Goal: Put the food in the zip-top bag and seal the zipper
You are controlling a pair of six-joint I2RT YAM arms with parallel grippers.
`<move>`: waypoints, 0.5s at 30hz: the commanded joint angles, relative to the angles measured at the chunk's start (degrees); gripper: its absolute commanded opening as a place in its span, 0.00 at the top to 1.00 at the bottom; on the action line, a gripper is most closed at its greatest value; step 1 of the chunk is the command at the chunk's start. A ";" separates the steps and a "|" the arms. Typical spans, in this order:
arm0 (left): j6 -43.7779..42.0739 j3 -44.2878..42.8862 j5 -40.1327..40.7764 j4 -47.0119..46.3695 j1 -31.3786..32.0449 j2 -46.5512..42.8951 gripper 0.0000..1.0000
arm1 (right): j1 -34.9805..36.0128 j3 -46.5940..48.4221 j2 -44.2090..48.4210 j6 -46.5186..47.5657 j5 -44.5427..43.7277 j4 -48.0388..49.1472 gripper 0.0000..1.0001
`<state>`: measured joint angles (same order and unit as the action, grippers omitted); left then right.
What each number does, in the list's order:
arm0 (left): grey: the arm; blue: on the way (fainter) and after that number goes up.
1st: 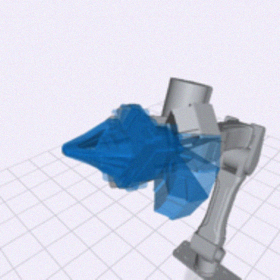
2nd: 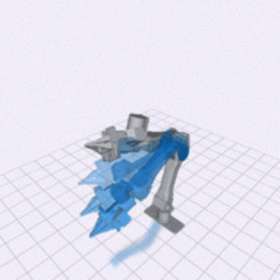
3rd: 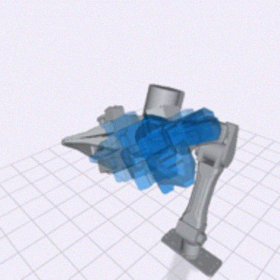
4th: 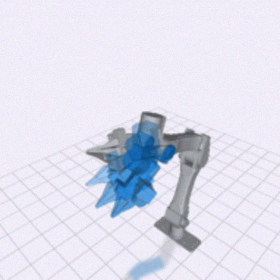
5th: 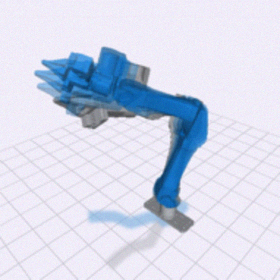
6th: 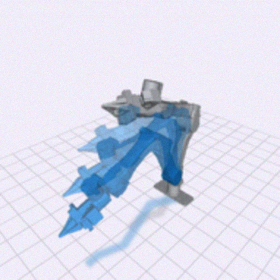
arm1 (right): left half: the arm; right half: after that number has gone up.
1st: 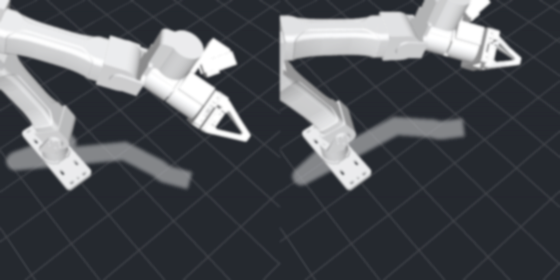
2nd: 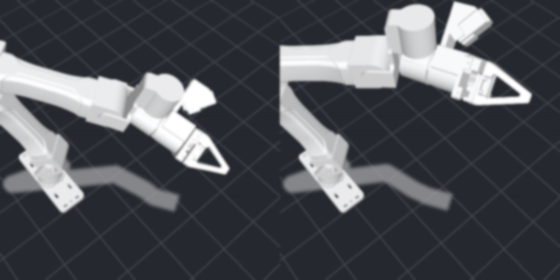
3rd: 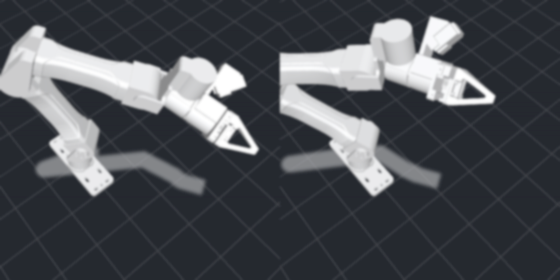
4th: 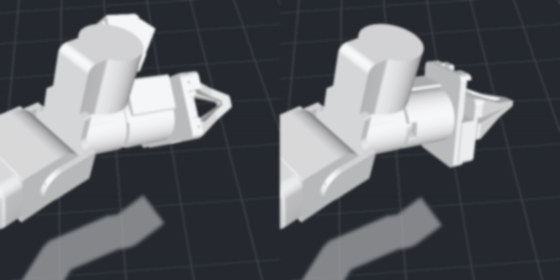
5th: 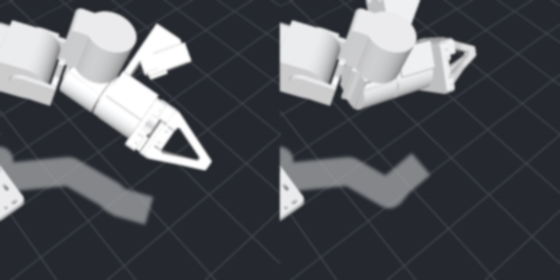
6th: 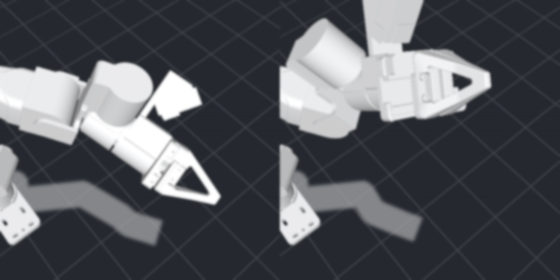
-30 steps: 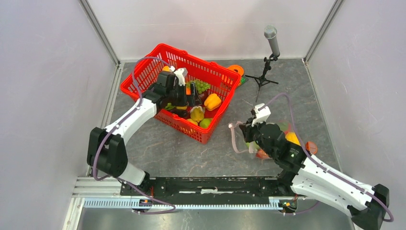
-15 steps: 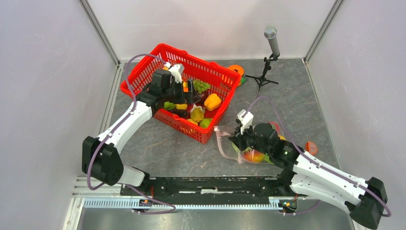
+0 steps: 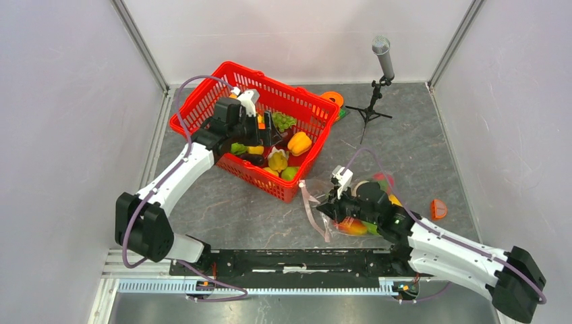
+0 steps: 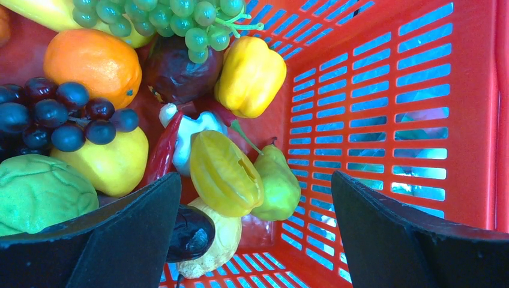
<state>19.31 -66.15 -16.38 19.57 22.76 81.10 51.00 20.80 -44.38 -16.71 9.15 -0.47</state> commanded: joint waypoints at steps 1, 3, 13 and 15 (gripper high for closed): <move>0.77 -1.02 1.61 -2.26 0.24 -2.51 0.00 | 0.55 -4.65 -3.87 -6.59 -1.67 11.74 0.93; 0.65 -0.83 1.74 -2.26 0.26 -2.54 0.00 | 1.19 -7.09 -4.15 -7.78 -4.84 14.55 0.93; 0.88 -1.37 1.54 -2.43 0.25 -1.94 0.00 | 1.20 -7.80 -1.98 -11.10 -12.25 14.53 0.92; 0.98 -1.26 1.48 -2.60 0.19 -2.16 0.00 | 1.26 -5.62 0.04 -9.19 -13.34 13.72 0.92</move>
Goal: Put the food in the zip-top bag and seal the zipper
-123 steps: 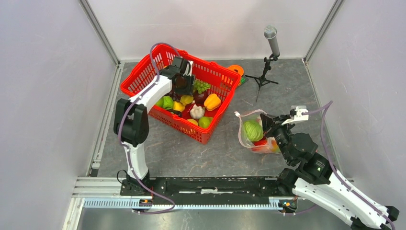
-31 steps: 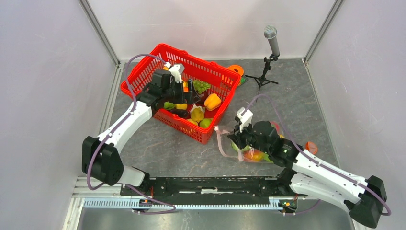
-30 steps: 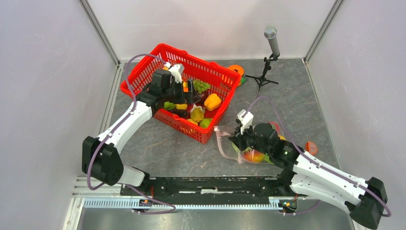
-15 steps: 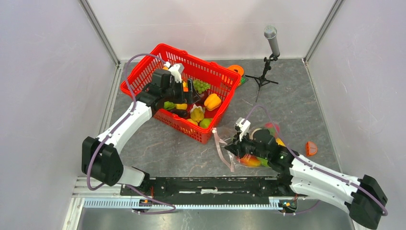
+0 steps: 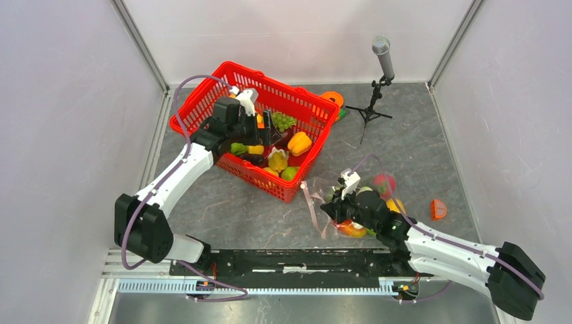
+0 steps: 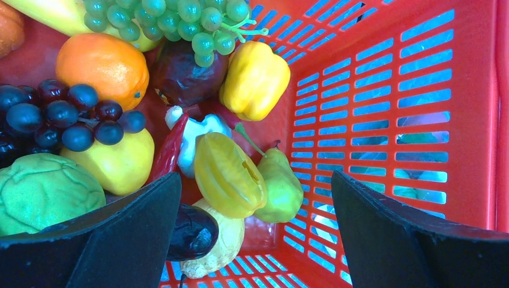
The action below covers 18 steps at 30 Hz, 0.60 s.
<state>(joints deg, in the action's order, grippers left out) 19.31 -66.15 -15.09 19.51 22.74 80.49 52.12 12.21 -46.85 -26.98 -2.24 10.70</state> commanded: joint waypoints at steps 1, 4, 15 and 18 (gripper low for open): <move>1.04 -1.22 0.15 -2.53 0.21 -1.67 0.00 | 0.05 4.52 3.38 2.39 -2.49 2.12 0.91; 0.91 -0.78 0.48 -2.48 0.28 -2.58 0.00 | 0.10 9.85 6.19 5.87 -4.70 -0.68 0.91; 0.44 0.04 0.72 -2.02 0.24 -4.96 0.00 | 0.09 14.75 3.96 8.66 -8.68 -8.50 0.89; 0.55 0.06 0.53 -2.02 0.22 -4.93 0.00 | 0.09 11.67 2.88 6.66 -5.84 -5.96 0.89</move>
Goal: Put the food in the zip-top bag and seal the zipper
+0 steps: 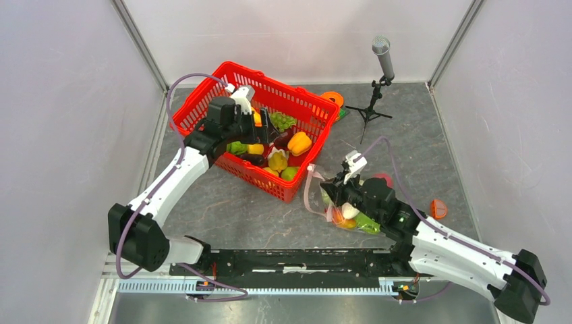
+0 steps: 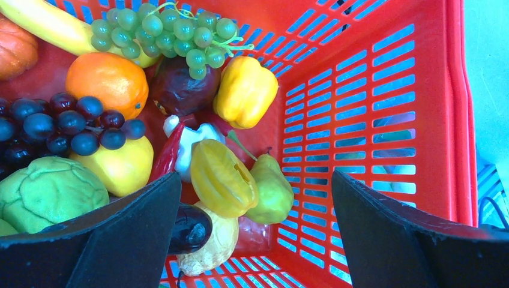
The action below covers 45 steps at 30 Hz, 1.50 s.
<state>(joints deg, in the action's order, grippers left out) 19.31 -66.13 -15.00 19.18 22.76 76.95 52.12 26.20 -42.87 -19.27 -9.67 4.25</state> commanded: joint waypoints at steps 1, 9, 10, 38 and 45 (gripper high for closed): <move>0.59 0.12 0.46 -1.69 0.24 -1.37 0.00 | 0.05 -2.94 -1.83 -1.84 2.39 0.77 0.89; 0.73 0.25 0.55 -1.78 0.26 -1.96 0.00 | 0.09 -4.79 -2.25 -3.95 5.34 2.71 0.90; 0.73 0.21 0.48 -1.78 0.26 -2.10 0.00 | 0.09 -4.27 -1.87 -3.46 4.94 2.28 0.89; -5.11 6.34 -8.99 -6.52 16.33 -16.26 0.00 | 0.09 -1.97 1.63 -2.36 -0.09 1.21 0.89; -4.57 12.41 -10.24 -8.45 23.74 -20.53 0.00 | 0.07 -2.27 1.85 -2.68 -1.65 1.45 0.90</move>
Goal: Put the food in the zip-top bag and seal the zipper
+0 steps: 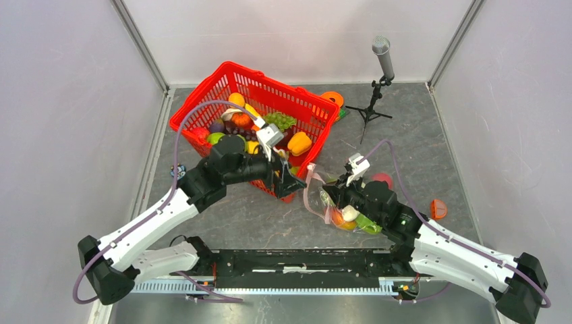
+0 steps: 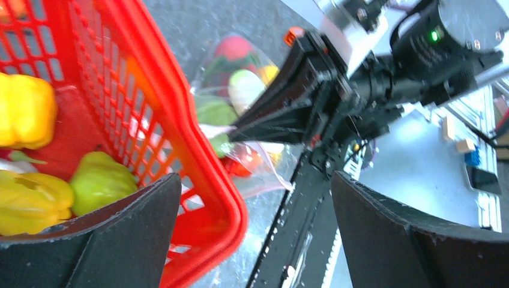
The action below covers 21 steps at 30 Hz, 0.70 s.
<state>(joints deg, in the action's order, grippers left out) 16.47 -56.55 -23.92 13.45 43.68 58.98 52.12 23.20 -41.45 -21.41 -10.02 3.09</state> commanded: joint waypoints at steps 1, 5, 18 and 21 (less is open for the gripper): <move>-1.58 3.55 -2.35 -2.71 3.64 -3.03 0.00 | 0.09 0.50 0.66 -0.76 -1.67 2.75 0.89; -0.74 5.66 -5.21 -2.69 6.96 -3.73 0.00 | 0.11 -0.59 2.01 -2.05 -4.18 3.05 0.89; -2.40 5.65 13.06 -2.82 17.77 -3.74 0.00 | 0.09 -2.76 5.56 -4.32 -9.87 1.61 0.89; -4.49 3.14 14.59 -2.82 18.62 -4.53 0.00 | 0.09 -2.81 4.52 -4.28 -9.28 2.12 0.89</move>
<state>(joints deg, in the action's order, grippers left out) 14.37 -49.78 -7.90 9.04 58.92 55.00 52.12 20.71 -36.34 -25.21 -18.13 3.77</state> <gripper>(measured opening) 0.996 0.111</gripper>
